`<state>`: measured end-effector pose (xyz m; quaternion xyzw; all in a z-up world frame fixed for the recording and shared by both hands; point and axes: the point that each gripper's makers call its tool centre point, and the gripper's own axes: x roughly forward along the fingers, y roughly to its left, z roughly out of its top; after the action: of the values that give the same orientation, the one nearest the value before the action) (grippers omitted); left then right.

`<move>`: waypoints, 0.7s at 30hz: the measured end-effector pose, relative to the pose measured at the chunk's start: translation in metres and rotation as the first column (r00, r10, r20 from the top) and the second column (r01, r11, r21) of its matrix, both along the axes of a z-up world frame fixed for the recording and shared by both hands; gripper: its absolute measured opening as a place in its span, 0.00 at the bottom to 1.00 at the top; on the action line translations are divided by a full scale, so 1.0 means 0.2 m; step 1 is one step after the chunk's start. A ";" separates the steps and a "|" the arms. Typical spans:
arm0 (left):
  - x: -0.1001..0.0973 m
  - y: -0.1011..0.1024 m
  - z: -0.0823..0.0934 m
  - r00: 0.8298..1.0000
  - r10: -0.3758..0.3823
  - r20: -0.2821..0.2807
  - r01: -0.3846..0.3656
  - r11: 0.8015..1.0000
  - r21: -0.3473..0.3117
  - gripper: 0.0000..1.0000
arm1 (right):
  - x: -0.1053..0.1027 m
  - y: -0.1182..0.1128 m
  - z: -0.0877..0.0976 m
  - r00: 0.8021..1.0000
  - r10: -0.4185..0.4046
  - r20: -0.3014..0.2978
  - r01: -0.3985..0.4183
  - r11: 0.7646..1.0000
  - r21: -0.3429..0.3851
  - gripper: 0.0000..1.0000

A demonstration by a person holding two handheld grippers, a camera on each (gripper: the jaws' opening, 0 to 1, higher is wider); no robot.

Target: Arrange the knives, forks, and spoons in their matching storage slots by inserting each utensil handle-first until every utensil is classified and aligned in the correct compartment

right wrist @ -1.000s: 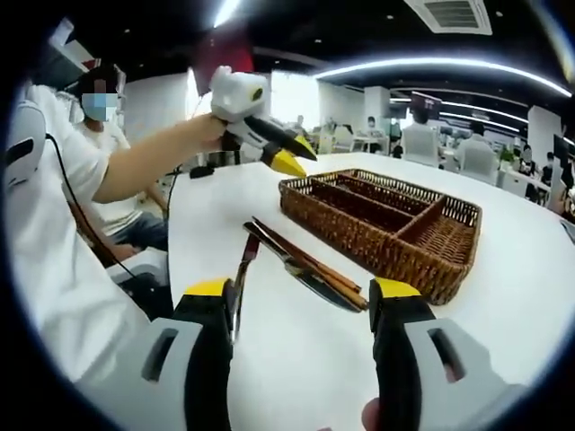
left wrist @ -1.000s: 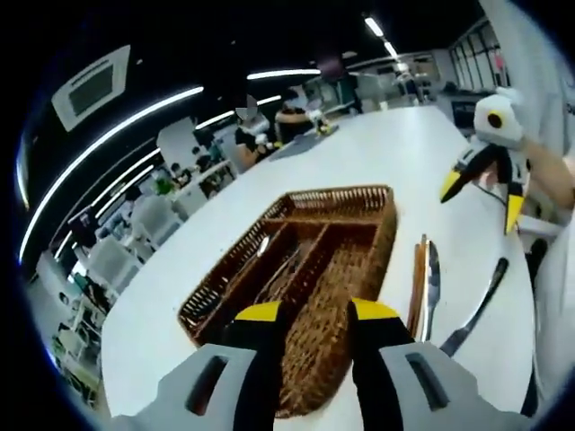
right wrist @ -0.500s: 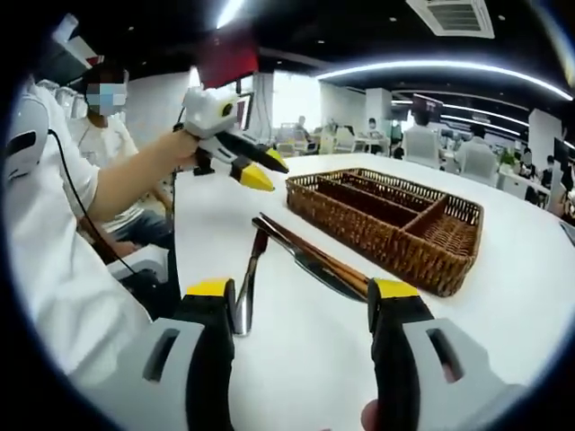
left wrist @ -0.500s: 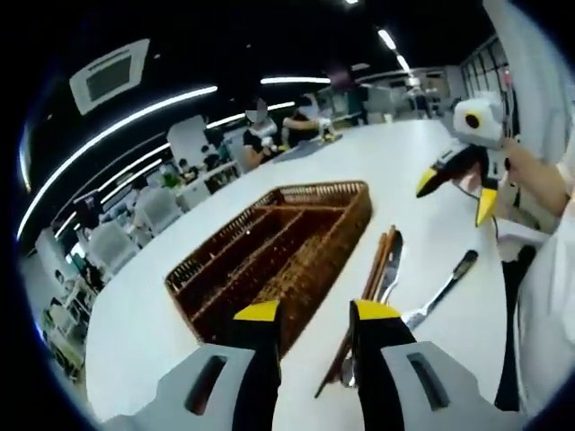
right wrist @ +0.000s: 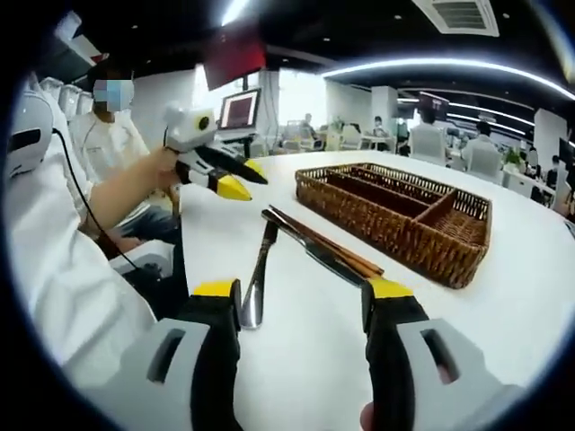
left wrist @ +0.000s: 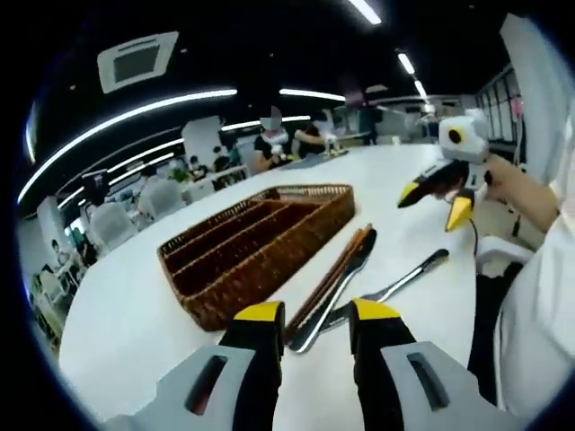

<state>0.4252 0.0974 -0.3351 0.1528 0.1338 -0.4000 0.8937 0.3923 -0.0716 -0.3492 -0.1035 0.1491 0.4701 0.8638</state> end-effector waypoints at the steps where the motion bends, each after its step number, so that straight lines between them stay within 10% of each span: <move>1: 0.00 0.00 0.01 1.000 0.008 0.002 -0.008 1.000 -0.019 0.28 | 0.00 0.00 0.00 1.000 0.001 -0.001 -0.001 1.000 0.000 0.55; 21: -0.06 0.06 -0.06 0.996 0.086 0.001 -0.086 0.991 -0.099 0.35 | 0.01 0.05 -0.03 0.999 0.032 -0.009 -0.032 0.999 -0.031 0.54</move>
<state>0.4141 0.1087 -0.3468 0.1036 0.1179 -0.3669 0.9169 0.3949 -0.0615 -0.3560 -0.1174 0.1585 0.4820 0.8537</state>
